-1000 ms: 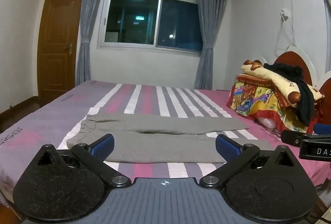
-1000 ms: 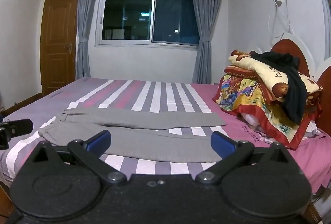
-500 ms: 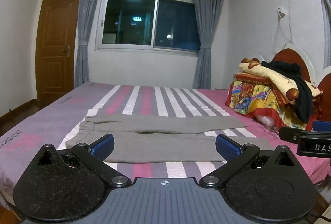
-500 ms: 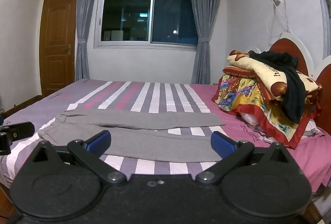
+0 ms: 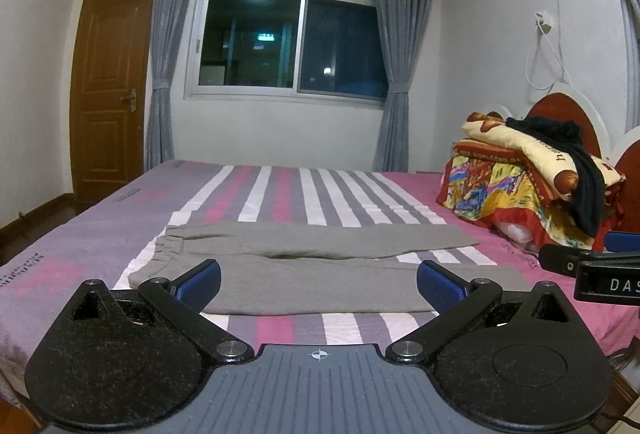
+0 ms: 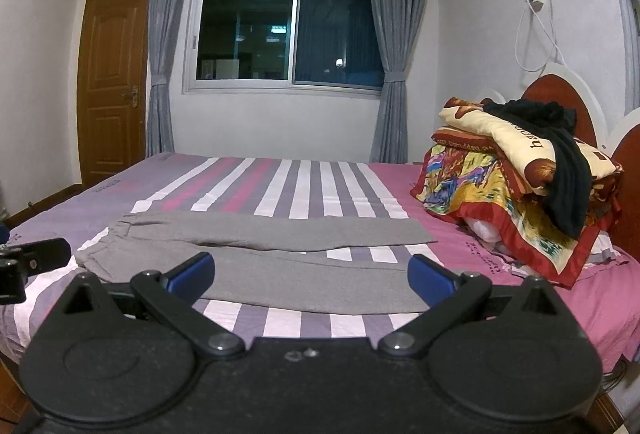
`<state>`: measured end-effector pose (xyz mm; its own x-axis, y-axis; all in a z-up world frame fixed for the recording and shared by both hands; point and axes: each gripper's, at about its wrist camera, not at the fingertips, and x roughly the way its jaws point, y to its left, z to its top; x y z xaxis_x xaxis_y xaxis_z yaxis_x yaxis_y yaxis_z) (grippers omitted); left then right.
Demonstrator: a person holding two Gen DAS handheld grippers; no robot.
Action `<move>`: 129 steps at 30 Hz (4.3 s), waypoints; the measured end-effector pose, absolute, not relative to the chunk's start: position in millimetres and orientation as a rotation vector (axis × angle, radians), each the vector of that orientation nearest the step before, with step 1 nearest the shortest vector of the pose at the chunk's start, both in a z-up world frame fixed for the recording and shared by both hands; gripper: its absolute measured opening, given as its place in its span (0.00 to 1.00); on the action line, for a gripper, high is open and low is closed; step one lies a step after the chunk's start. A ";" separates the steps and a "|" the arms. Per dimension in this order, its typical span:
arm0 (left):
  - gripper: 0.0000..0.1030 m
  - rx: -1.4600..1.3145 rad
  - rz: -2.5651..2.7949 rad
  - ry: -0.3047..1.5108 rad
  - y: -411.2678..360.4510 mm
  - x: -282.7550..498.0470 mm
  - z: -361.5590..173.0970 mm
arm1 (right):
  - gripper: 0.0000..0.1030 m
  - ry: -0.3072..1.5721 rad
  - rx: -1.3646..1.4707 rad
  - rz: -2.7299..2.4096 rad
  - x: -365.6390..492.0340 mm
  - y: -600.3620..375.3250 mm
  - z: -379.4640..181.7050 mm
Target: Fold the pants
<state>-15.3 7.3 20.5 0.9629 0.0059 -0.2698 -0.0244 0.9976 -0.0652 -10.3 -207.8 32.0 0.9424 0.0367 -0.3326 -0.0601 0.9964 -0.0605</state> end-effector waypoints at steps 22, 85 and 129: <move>1.00 -0.065 0.016 0.269 5.4 -16.1 21.2 | 1.00 0.330 -0.072 0.056 -11.2 -203.1 33.4; 0.85 -0.014 0.079 0.577 262.3 335.2 -41.5 | 0.67 0.436 -0.195 0.472 321.8 -196.2 8.9; 0.17 -0.069 -0.254 0.477 368.9 516.1 -95.4 | 0.03 0.502 -0.514 0.804 490.2 -180.4 -41.0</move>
<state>516.1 368.9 -95.4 0.8574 -0.2579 -0.4453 0.2256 0.9661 -0.1252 490.2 -180.4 -41.0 0.5927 0.5404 -0.5972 -0.7740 0.5871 -0.2370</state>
